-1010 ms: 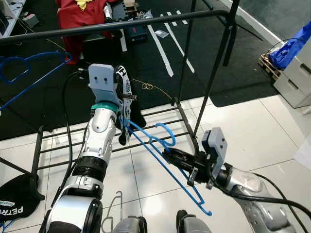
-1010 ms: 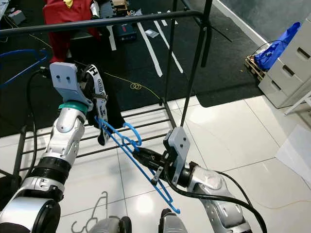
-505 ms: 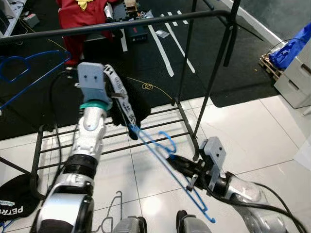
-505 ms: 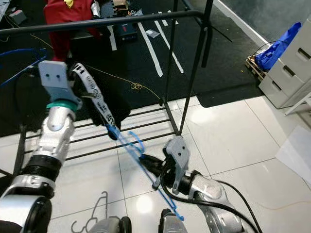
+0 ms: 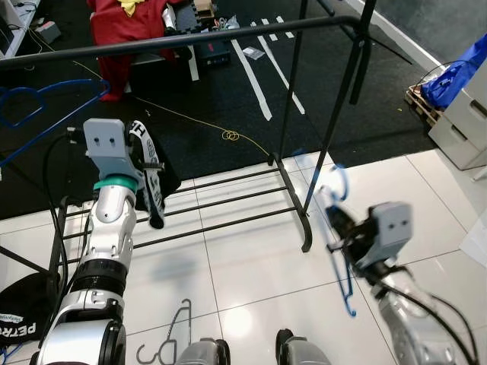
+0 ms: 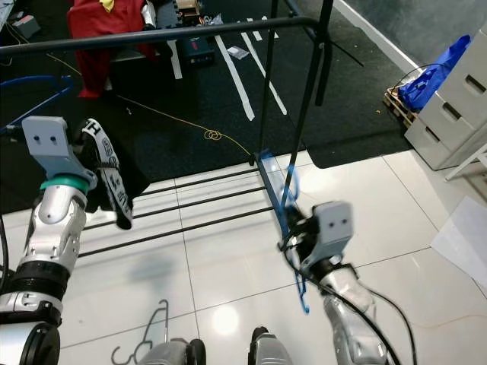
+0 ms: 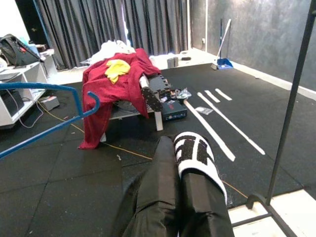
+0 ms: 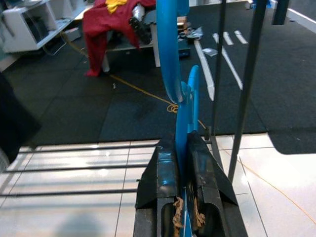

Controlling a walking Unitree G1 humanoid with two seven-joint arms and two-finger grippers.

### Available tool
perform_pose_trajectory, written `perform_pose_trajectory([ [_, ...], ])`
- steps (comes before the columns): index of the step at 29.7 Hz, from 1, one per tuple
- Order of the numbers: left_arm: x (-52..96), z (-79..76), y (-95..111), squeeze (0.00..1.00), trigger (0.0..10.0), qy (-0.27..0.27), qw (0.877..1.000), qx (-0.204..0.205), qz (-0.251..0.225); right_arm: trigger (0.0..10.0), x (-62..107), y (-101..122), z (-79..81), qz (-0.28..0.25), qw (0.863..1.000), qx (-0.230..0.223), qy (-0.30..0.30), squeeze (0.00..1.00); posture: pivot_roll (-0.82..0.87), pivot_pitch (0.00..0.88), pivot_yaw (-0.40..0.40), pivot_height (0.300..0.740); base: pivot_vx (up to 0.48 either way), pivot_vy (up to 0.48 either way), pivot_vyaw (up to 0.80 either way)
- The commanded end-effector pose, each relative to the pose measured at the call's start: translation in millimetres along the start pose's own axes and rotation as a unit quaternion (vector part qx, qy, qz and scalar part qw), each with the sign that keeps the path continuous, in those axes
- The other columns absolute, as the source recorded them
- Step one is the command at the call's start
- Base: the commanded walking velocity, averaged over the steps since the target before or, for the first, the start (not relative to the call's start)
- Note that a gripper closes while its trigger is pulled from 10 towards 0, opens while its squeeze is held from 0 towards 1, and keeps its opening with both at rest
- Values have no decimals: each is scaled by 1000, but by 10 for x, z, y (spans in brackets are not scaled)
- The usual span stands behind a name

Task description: Hang hanger

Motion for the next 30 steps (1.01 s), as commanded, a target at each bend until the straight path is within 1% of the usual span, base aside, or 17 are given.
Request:
perform_pose_trajectory([
  [1, 36, 39, -24, 0, 0, 2, 1000, -2, 1, 10000, 10, 16, 3, -7, 1000, -1, -3, 0, -28, 103, 103, 740, 0, 0, 0],
  [2, 88, -15, -92, 0, 0, -11, 1000, 19, 20, 10000, -54, 110, 33, -26, 1000, -6, 6, 0, -26, 102, 103, 740, 0, 0, 0],
  [3, 88, -15, -92, 0, 0, -11, 1000, 19, 20, 10000, -54, 110, 33, -26, 1000, -6, 6, 0, -26, 102, 103, 740, 0, 0, 0],
  [4, 165, -134, -188, 0, 8314, -34, 996, 58, 50, 10000, -153, 197, 51, -33, 999, -7, 9, 0, -26, 102, 102, 740, 0, 0, 0],
  [5, 165, -134, -188, 0, 8314, -34, 996, 58, 50, 10000, -153, 197, 51, -33, 999, -7, 9, 0, -26, 102, 102, 740, 0, 0, 0],
  [6, 235, -247, -249, 0, 10000, -53, 992, 86, 69, 10000, -247, 277, 58, -37, 999, 2, 10, 0, -24, 105, 101, 740, 0, 0, 0],
  [7, 295, -342, -292, 0, 10000, -67, 989, 99, 82, 10000, -336, 363, 55, -45, 999, 16, 7, 0, -20, 107, 98, 740, 0, 0, 0],
  [8, 295, -342, -292, 0, 10000, -67, 989, 99, 82, 10000, -336, 363, 55, -45, 999, 16, 7, 0, -20, 107, 98, 740, 0, 0, 0],
  [9, 332, -396, -309, 0, 10000, -75, 988, 103, 86, 10000, -398, 430, 50, -52, 998, 25, 6, 0, -20, 107, 98, 740, 0, 0, 0],
  [11, 373, -471, -315, 0, 10000, -89, 987, 96, 88, 10000, -495, 536, 61, -66, 997, 31, 14, 0, -12, 109, 90, 740, 0, 0, 0],
  [12, 386, -499, -309, 0, 10000, -97, 987, 94, 86, 10000, -534, 571, 74, -70, 997, 30, 20, 0, -12, 109, 90, 740, 0, 0, 0],
  [14, 386, -499, -309, 0, 10000, -97, 987, 94, 86, 10000, -534, 571, 74, -70, 997, 30, 20, 0, -12, 109, 90, 740, 0, 0, 0],
  [16, 411, -551, -279, 0, 10000, -114, 986, 88, 78, 10000, -603, 629, 113, -83, 996, 23, 39, 0, -2, 113, 80, 740, 0, 0, 0],
  [17, 411, -551, -279, 0, 10000, -114, 986, 88, 78, 10000, -603, 629, 113, -83, 996, 23, 39, 0, -2, 113, 80, 740, 0, 0, 0],
  [20, 461, -618, -235, 0, 10000, -135, 985, 78, 71, 10000, -649, 667, 137, -92, 994, 11, 51, 0, 0, 115, 72, 740, 0, 0, 0],
  [22, 496, -646, -220, 0, 10000, -145, 983, 83, 73, 10000, -662, 661, 156, -89, 995, 5, 52, 0, -2, 117, 73, 740, 0, 0, 0],
  [30, 538, -694, -205, 0, 10000, -158, 981, 87, 72, 10000, -652, 620, 176, -83, 995, -13, 49, 0, -3, 117, 77, 740, 0, 0, 0],
])
Point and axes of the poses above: a point about 5 cm out from each wrist's last joint towards the gripper, its own x axis pointing back from the gripper into the wrist, its own y axis along the axis of the wrist's last joint, z = x × y, the point moved 1 cm from there along -x, pointing out of the wrist towards the gripper, and after that the axes turned 1 degree about -x, right-handed, at the moved point
